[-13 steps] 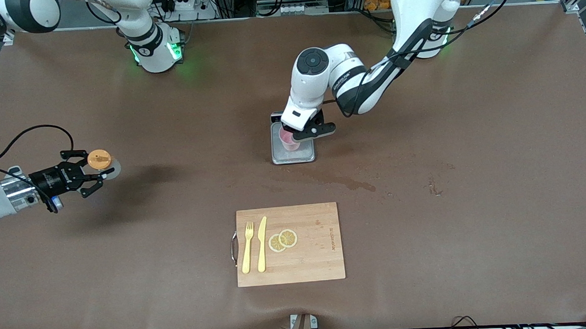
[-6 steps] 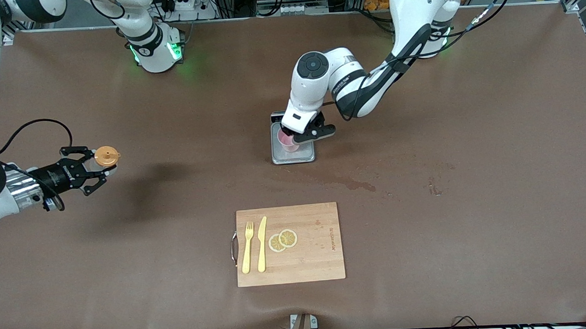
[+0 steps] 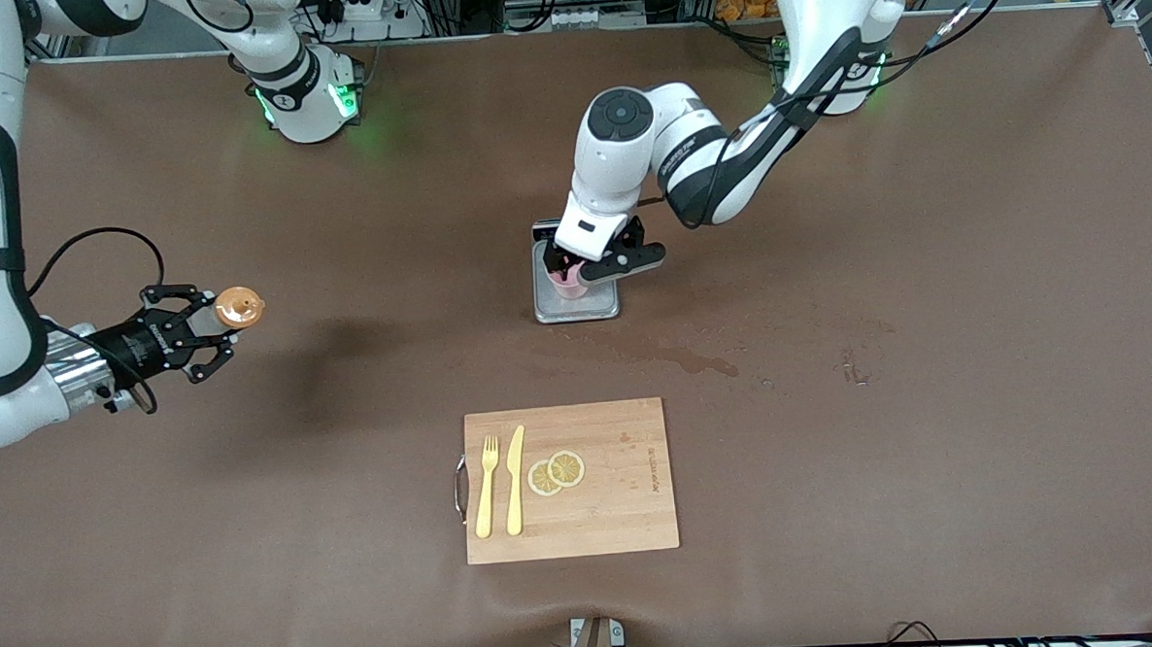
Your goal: Add sauce to pink cup with both arms
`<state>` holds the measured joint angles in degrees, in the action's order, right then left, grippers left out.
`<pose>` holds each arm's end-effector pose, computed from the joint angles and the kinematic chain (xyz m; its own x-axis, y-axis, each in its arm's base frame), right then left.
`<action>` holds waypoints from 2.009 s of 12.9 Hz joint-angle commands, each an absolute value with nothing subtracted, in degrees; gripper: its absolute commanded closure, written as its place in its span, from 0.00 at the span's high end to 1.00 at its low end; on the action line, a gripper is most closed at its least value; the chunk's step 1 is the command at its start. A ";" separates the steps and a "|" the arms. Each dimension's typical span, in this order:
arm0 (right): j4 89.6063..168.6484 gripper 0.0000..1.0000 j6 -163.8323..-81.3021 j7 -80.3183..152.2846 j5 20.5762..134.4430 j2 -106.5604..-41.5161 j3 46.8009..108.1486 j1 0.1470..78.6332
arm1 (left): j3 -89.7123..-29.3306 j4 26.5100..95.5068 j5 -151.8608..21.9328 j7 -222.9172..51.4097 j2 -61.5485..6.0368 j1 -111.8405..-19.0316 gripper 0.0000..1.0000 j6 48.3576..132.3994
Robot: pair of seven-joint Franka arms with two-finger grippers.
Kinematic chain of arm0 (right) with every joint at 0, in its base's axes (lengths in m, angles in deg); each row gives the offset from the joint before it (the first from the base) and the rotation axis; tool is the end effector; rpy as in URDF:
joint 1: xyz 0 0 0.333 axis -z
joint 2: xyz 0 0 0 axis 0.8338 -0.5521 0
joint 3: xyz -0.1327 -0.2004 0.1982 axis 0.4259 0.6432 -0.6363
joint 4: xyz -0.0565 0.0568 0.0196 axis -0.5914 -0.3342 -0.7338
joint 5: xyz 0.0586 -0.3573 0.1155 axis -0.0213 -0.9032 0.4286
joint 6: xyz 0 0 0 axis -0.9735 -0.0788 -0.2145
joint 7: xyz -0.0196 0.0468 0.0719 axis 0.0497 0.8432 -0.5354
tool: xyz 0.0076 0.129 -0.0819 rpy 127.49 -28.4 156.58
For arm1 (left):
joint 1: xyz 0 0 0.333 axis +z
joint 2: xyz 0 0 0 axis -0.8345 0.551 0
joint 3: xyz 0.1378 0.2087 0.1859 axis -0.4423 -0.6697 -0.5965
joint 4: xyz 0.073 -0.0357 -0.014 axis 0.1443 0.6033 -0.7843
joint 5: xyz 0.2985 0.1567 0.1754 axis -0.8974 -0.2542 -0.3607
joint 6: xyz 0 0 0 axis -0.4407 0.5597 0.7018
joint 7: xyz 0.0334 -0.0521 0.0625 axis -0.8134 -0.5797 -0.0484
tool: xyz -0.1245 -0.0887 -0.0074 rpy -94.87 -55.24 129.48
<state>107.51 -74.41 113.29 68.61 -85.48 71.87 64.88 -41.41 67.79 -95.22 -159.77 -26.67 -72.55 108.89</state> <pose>0.5887 -0.0023 0.3263 -0.0613 -0.7837 -0.6181 -0.8004 -0.3313 0.4995 0.4220 -0.4857 0.2838 0.9486 0.3125 0.0503 0.3028 -0.9421 0.1439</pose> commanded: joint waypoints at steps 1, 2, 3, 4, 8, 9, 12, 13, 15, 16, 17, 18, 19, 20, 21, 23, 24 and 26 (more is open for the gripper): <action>105.97 0.45 -73.92 120.71 68.08 -83.71 72.29 60.90 | -41.46 68.87 -96.19 -161.13 -33.41 -70.37 1.00 105.41; 105.17 0.45 -74.01 123.86 68.17 -83.62 72.03 59.75 | -41.37 68.79 -96.19 -160.78 -34.73 -69.06 1.00 104.36; 104.64 0.45 -74.09 126.42 68.17 -83.62 72.03 58.09 | -41.37 68.53 -96.11 -160.52 -35.88 -67.65 1.00 103.57; 104.55 0.44 -74.70 128.79 68.17 -83.62 72.20 56.16 | -41.20 67.74 -96.10 -159.99 -36.50 -66.07 1.00 102.34; 104.29 0.44 -77.69 138.90 68.00 -83.62 72.38 49.82 | -41.28 62.73 -91.29 -146.14 -36.50 -60.10 1.00 95.82; 103.85 0.44 -77.96 140.58 68.00 -83.62 72.38 48.59 | -41.28 61.94 -90.31 -142.62 -36.50 -58.51 1.00 94.69; 103.67 0.44 -79.71 146.63 65.64 -83.71 72.29 44.29 | -41.28 61.05 -90.04 -130.41 -36.50 -53.15 1.00 92.14; 103.41 0.44 -80.85 150.05 63.80 -83.80 72.20 41.92 | -41.28 61.05 -90.04 -126.63 -36.50 -51.74 1.00 91.09; 103.32 0.43 -82.61 154.99 60.19 -84.41 72.20 37.96 | -41.20 60.96 -90.04 -122.04 -36.59 -48.58 1.00 90.46; 103.41 0.43 -83.23 155.97 59.31 -84.59 72.20 36.81 | -41.20 60.96 -90.04 -118.54 -36.59 -47.08 1.00 89.94; 103.41 0.43 -83.41 157.11 58.86 -84.85 72.20 36.02 | -41.28 60.70 -90.04 -114.76 -36.59 -46.11 1.00 89.41; 103.32 0.43 -83.50 158.34 58.86 -85.03 72.20 35.40 | -41.37 59.57 -90.04 -112.11 -36.59 -45.23 1.00 88.54; 103.32 0.43 -83.85 159.74 58.34 -85.20 72.29 34.35 | -41.37 58.43 -90.13 -110.87 -36.50 -44.44 1.00 86.96; 103.32 0.43 -84.37 161.23 56.76 -85.46 72.20 33.30 | -41.37 57.20 -90.04 -110.33 -36.50 -44.00 1.00 85.73; 103.32 0.43 -84.47 163.60 54.66 -86.08 72.29 31.37 | -41.37 56.05 -90.04 -110.07 -36.50 -43.73 1.00 84.41; 102.53 0.43 -84.47 167.74 51.49 -87.31 72.29 28.12 | -41.29 52.72 -90.04 -109.98 -36.50 -43.03 1.00 80.11; 102.53 0.43 -84.38 168.80 50.34 -87.57 72.29 26.79 | -41.28 50.70 -90.04 -109.63 -36.50 -43.03 1.00 77.74; 102.53 0.43 -83.77 170.03 47.54 -87.58 72.20 24.86 | -41.37 47.88 -89.52 -105.69 -36.59 -42.94 1.00 74.65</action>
<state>103.88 -85.17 167.67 50.69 -87.60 71.89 26.63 -41.86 50.86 -90.95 -109.29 -36.19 -43.56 78.22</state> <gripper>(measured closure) 0.568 0.000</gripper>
